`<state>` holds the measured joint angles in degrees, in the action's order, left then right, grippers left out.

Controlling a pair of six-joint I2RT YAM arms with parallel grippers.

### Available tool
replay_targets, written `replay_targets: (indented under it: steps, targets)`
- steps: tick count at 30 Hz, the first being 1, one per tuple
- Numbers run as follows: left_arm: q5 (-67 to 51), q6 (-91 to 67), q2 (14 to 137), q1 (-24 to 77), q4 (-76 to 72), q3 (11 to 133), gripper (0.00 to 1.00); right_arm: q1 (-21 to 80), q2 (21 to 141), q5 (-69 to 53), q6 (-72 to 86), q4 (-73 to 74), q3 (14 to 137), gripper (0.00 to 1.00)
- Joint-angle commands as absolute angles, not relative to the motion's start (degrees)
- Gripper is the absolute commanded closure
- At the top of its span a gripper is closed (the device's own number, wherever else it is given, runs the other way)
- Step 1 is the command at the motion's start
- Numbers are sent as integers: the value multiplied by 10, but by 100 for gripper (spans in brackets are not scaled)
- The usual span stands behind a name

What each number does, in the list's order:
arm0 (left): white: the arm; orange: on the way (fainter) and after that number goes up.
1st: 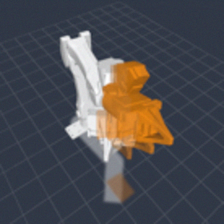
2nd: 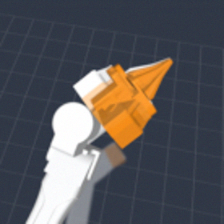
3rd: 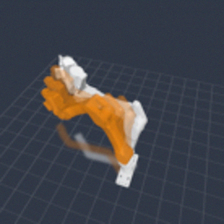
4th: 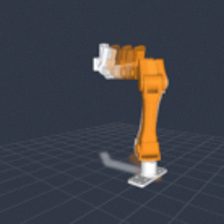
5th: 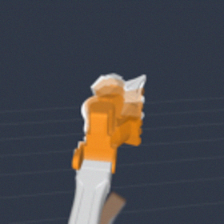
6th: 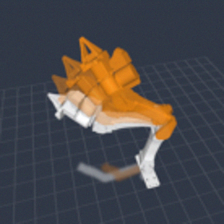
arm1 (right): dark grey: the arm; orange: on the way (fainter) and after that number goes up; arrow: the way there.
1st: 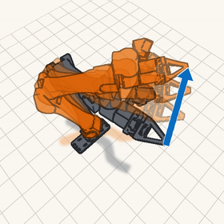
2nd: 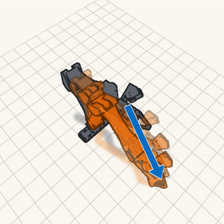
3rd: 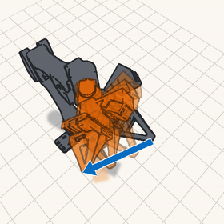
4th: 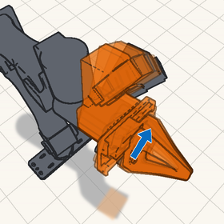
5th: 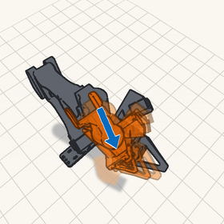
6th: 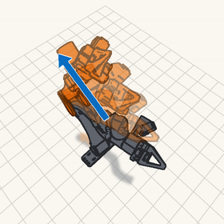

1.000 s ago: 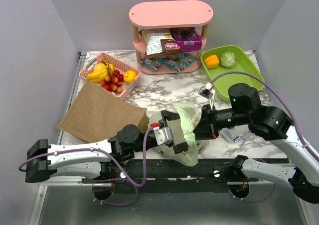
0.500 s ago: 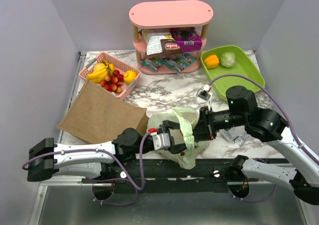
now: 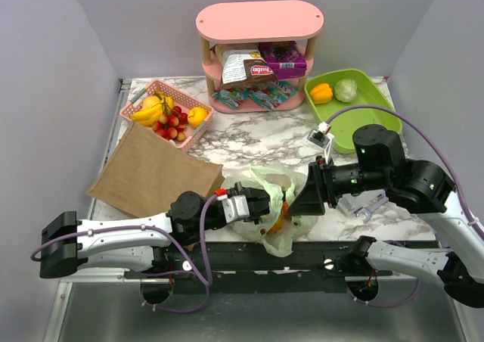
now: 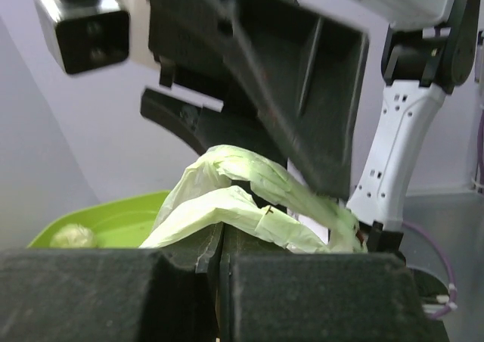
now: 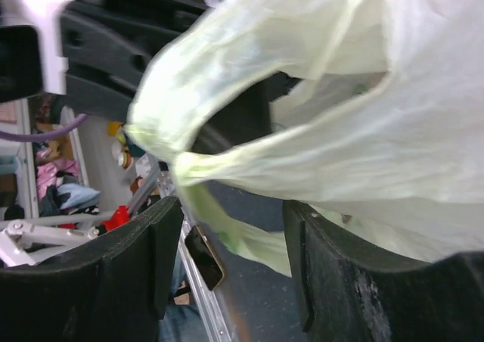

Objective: Place the food into the grocery bag and tie it
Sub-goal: Tie the grocery bag at the center of the board.

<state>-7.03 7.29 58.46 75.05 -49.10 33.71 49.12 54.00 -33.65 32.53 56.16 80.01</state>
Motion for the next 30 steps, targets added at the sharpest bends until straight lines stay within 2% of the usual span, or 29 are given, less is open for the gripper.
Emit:
replay_targets:
  steps: [1, 6, 11, 15, 20, 21, 30]
  targets:
    - [-63, 74, 570, 751, -514, 361, 100, 493, 545, -283, 311, 647, 827, 37]
    - [-64, 71, 570, 751, -492, 366, 100, 493, 530, -195, 317, 664, 851, 38]
    - [-66, 66, 570, 751, -476, 367, 100, 493, 498, -132, 311, 655, 879, 45]
    - [-64, 63, 571, 751, -469, 368, 100, 493, 472, -153, 310, 624, 852, 46]
    - [-63, 63, 573, 751, -465, 371, 100, 494, 455, -171, 318, 586, 791, 66]
    - [-64, 63, 574, 751, -465, 371, 100, 493, 455, -178, 319, 577, 776, 68]
    - [-43, 48, 575, 751, -465, 368, 100, 493, 473, -280, 333, 453, 705, 69]
